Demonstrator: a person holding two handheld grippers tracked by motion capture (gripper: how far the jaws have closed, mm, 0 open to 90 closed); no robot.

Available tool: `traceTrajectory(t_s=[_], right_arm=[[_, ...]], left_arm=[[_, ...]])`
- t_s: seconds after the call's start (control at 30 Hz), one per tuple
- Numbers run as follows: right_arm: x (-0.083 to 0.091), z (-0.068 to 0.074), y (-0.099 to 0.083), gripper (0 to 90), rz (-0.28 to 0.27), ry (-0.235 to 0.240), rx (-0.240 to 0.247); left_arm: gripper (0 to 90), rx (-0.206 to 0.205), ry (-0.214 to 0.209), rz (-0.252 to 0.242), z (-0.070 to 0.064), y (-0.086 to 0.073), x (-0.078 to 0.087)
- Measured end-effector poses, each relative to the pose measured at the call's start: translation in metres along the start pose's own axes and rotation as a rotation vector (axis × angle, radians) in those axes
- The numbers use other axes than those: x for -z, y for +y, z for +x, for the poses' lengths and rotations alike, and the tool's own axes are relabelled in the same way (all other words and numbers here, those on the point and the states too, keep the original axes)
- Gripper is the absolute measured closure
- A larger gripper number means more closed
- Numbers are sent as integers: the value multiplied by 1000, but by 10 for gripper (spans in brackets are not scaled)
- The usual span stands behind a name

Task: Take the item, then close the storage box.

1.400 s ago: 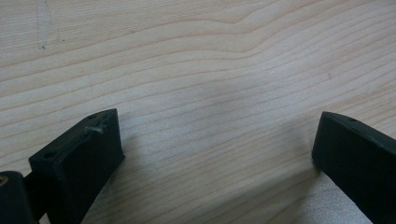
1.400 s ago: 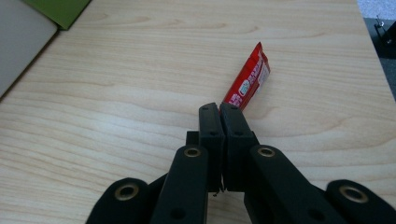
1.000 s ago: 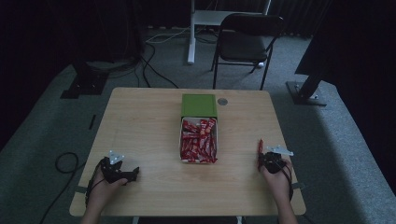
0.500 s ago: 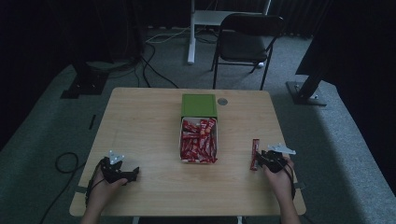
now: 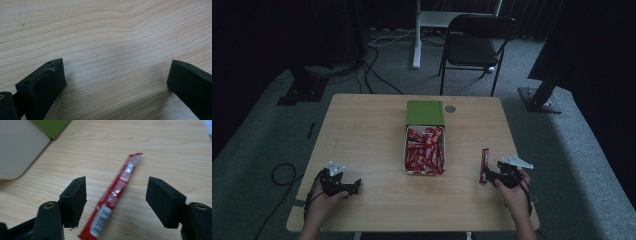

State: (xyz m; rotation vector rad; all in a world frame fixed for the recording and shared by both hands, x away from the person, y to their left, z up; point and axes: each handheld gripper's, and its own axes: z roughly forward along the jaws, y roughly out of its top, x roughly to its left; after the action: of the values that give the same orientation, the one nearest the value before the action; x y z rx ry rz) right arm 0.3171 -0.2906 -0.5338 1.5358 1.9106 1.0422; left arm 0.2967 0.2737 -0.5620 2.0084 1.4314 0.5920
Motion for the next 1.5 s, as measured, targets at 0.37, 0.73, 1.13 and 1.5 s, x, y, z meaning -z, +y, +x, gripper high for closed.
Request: traceTrajectory(t_s=[0.37, 0.73, 1.13, 1.5], right_arm=[[10, -8, -15, 206, -3, 11, -49], [31, -6, -22, 136, -31, 16, -24], [33, 19, -8, 135, -70, 90, 37], [21, 47, 12, 135, -98, 166, 97]], left_arm=[[24, -1, -1, 0, 0, 0, 0], [33, -23, -35, -33, -6, 1, 2], [32, -139, -162, -112, -40, 20, 10], [32, -204, -200, -141, -56, 29, 9]])
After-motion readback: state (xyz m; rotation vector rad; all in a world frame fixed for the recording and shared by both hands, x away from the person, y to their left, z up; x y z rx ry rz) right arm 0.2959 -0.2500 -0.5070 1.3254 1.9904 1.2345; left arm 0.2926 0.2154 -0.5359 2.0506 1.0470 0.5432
